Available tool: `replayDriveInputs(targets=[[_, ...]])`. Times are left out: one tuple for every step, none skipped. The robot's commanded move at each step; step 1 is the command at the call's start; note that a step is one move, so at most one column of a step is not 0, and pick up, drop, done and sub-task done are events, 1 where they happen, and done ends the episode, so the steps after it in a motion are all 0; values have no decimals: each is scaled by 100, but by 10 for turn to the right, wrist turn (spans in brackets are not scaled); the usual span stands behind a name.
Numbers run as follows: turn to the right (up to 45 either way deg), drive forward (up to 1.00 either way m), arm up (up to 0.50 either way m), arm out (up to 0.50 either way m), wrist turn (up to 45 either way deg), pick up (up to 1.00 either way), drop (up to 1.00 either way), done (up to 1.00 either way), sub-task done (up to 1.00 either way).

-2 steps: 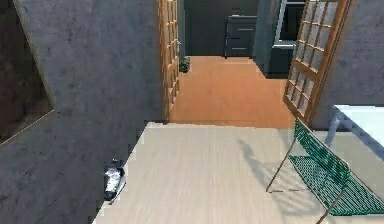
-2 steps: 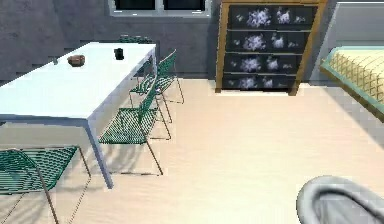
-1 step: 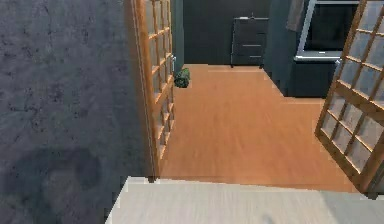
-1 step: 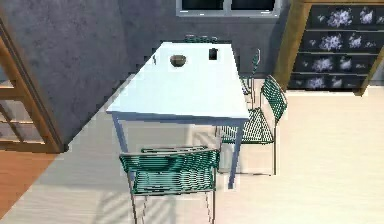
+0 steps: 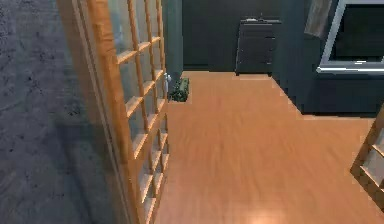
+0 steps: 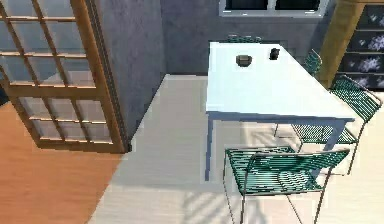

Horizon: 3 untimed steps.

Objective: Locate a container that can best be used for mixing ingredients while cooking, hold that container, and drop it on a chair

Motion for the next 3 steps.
replayDriveInputs(targets=[[450,0,0,0,0,0,0,0,0],[270,0,0,0,0,0,0,0,0],[0,90,0,0,0,0,0,0,0]])
